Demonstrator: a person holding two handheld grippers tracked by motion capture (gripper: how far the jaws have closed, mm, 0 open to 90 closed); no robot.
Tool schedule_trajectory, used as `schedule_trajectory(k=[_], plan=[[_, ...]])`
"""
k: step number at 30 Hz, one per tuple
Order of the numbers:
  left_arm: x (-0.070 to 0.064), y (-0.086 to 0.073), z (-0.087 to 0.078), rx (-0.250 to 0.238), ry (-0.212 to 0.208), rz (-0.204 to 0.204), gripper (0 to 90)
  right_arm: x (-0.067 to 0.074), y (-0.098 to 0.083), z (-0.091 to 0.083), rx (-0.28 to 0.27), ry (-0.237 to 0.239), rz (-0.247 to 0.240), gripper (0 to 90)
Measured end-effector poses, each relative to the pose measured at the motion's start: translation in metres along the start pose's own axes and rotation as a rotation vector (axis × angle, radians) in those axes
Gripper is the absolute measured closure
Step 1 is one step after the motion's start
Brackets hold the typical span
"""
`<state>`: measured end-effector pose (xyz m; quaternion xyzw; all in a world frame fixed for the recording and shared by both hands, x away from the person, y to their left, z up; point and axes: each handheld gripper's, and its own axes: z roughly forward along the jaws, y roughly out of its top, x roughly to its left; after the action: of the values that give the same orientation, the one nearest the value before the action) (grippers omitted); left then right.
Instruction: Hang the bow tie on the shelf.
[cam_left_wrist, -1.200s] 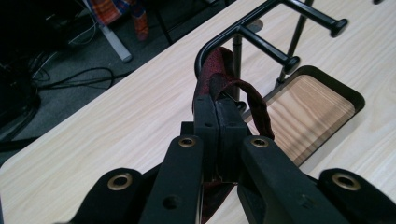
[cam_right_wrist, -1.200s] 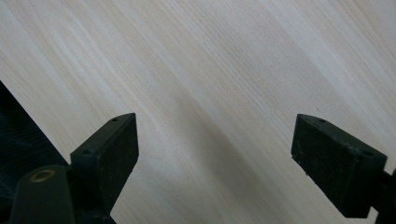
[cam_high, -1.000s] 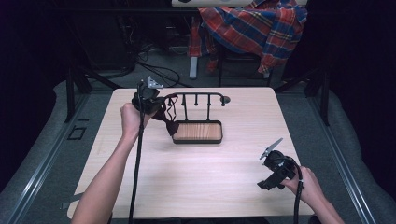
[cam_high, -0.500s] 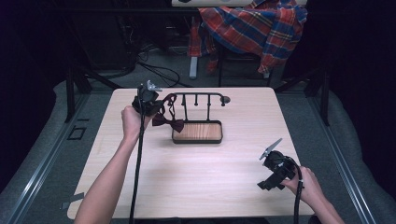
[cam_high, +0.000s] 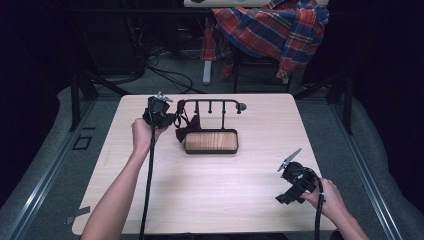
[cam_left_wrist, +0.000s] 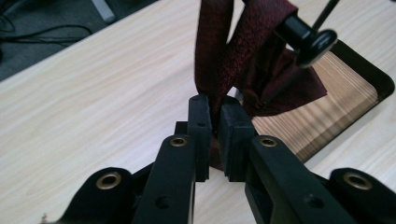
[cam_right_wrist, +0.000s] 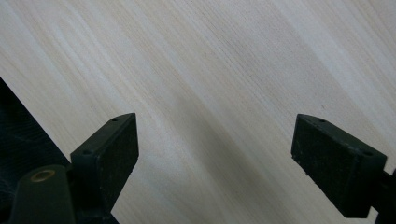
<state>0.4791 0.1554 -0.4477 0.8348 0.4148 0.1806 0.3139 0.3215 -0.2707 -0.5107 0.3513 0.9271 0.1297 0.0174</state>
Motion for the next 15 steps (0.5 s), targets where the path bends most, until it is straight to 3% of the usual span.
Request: schedule_trajectory(k=[7, 8, 15], plan=[[-0.002, 0.0, 0.003, 0.001, -0.008, -0.009, 73.7, 0.0, 0.0, 0.0, 0.0, 0.002, 0.001, 14.6], [-0.002, 0.0, 0.002, 0.002, -0.008, -0.016, 66.9, 0.0, 0.0, 0.0, 0.004, -0.004, -0.005, 14.6], [0.002, -0.004, -0.01, -0.028, -0.041, -0.043, 42.7, -0.001, 0.0, -0.001, -0.001, -0.006, -0.006, 14.4]])
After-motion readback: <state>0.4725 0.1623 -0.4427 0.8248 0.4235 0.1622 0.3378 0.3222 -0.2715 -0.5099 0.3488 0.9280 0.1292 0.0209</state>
